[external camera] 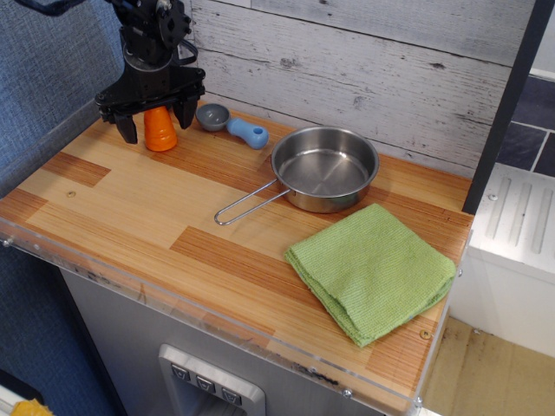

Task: Moves the orange tool to the upper left of the table.

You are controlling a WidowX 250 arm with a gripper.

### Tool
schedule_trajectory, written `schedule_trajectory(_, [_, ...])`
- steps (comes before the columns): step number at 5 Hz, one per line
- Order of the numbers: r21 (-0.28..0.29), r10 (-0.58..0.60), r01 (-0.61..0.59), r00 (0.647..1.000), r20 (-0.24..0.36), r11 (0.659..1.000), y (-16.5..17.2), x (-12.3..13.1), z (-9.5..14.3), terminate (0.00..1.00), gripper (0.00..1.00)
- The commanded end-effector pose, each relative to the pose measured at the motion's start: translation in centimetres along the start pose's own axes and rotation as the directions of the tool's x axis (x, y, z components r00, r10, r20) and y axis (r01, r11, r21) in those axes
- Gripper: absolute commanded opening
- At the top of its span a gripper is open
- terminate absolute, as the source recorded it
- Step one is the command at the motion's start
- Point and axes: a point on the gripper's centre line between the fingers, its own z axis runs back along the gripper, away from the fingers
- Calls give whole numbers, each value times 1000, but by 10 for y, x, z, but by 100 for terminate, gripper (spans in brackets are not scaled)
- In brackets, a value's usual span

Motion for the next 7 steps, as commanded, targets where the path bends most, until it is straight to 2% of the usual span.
schedule_trajectory(1, [-54, -12, 15, 999, 51, 998, 6, 11, 31, 0, 100])
schedule_trajectory(3, [-108, -33, 41, 996, 79, 993, -9, 5, 61, 0, 100])
schedule_trajectory(4, [-135, -43, 57, 994, 103, 989, -12, 2, 87, 0, 100])
schedule_trajectory(6, [-135, -43, 57, 994, 103, 989, -12, 2, 87, 0, 100])
schedule_trajectory(7, [-135, -43, 57, 994, 103, 989, -12, 2, 87, 100, 100])
